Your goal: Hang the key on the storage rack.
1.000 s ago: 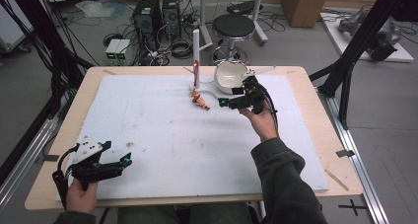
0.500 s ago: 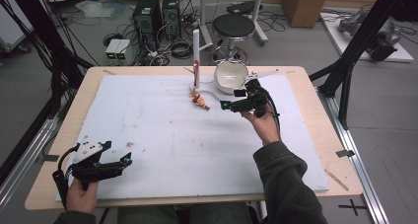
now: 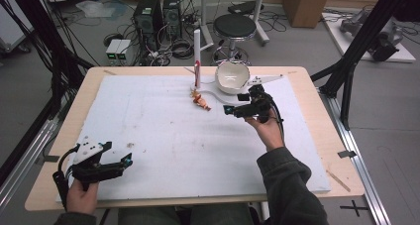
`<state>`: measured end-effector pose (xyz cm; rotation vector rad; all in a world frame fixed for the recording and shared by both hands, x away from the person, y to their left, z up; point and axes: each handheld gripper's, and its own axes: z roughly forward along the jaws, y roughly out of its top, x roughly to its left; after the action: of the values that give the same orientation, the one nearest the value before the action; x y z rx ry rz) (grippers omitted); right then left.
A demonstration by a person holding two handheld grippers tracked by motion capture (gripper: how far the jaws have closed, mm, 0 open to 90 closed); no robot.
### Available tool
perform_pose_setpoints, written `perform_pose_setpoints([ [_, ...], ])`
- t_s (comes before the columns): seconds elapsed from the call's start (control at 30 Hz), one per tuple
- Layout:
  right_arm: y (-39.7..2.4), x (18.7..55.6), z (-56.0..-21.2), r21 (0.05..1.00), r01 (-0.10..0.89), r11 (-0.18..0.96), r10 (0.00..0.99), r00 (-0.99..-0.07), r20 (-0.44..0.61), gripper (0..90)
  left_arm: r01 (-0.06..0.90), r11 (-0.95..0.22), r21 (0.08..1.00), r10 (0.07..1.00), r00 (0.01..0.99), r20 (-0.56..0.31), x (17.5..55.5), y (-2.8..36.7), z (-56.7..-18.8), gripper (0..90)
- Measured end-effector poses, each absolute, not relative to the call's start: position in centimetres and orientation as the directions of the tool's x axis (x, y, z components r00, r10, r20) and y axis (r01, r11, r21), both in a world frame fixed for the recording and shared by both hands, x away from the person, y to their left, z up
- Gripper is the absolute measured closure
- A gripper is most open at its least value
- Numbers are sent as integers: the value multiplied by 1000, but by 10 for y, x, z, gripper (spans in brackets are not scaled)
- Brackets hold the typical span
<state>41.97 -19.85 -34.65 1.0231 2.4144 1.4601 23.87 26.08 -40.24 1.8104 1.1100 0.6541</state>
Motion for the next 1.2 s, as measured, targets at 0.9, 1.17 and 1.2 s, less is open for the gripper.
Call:
perform_pose_setpoints([
  [0.9, -214, 396, -357, 833, 464, 303, 620, -760, 198, 115, 420, -202, 885, 889, 458, -14, 239, 262, -403, 197],
  [1.17, -219, 389, -361, 832, 460, 310, 622, -760, 189, 112, 422, -204, 884, 888, 460, -15, 239, 262, -403, 197],
  [1.2, -220, 387, -361, 835, 455, 310, 620, -762, 186, 112, 422, -201, 884, 888, 459, -17, 239, 262, -403, 198],
])
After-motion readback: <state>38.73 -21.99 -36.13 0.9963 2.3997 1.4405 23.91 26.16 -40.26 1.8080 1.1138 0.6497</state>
